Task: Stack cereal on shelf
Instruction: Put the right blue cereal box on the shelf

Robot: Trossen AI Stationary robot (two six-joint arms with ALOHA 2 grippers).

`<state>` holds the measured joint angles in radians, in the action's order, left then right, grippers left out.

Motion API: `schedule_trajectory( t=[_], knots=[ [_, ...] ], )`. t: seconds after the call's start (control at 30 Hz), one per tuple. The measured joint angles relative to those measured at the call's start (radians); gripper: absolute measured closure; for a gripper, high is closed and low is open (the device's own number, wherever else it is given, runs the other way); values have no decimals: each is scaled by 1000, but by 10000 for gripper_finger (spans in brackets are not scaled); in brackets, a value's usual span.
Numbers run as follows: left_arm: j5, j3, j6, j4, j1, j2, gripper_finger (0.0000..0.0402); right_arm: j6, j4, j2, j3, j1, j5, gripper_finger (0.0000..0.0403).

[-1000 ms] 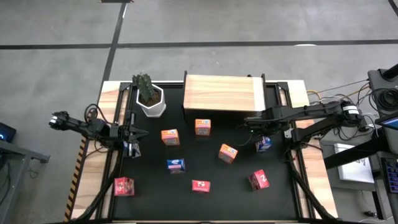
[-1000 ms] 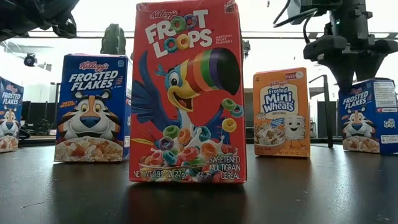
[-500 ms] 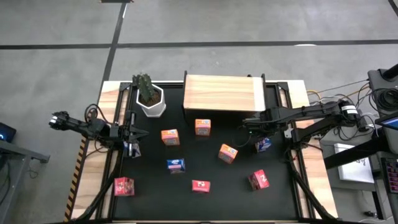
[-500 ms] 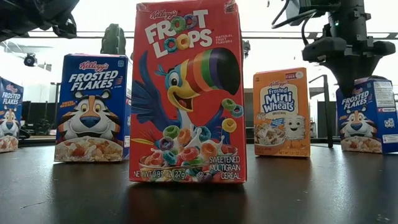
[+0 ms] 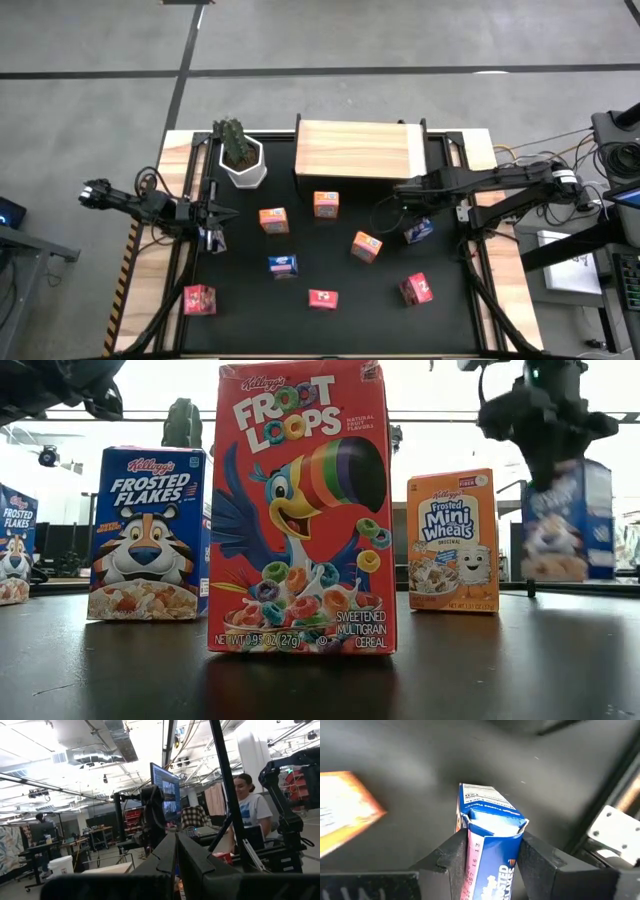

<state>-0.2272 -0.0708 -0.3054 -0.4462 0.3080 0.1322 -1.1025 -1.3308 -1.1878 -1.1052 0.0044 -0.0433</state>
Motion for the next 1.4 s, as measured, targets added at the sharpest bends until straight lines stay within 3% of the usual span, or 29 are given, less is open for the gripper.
schedule_trajectory(
  t=[0.23,0.43,0.57,0.8,1.1,1.4],
  knots=[
    [0,0,0,-33,0,0,402,86,-3,16,-206,0,4,259],
    [0,0,-8,-43,0,0,402,190,32,-5,-379,-10,-137,259],
    [0,0,-17,-60,0,0,402,323,68,-44,-473,-49,-162,259],
    [0,0,-66,-100,0,-2,402,602,68,-188,-671,-155,-165,259],
    [0,0,-71,-109,0,-2,402,940,-74,-421,-980,-293,-160,259],
    [0,0,-71,-108,0,-1,402,1220,-109,-593,-1144,-384,-125,259]
  ],
)
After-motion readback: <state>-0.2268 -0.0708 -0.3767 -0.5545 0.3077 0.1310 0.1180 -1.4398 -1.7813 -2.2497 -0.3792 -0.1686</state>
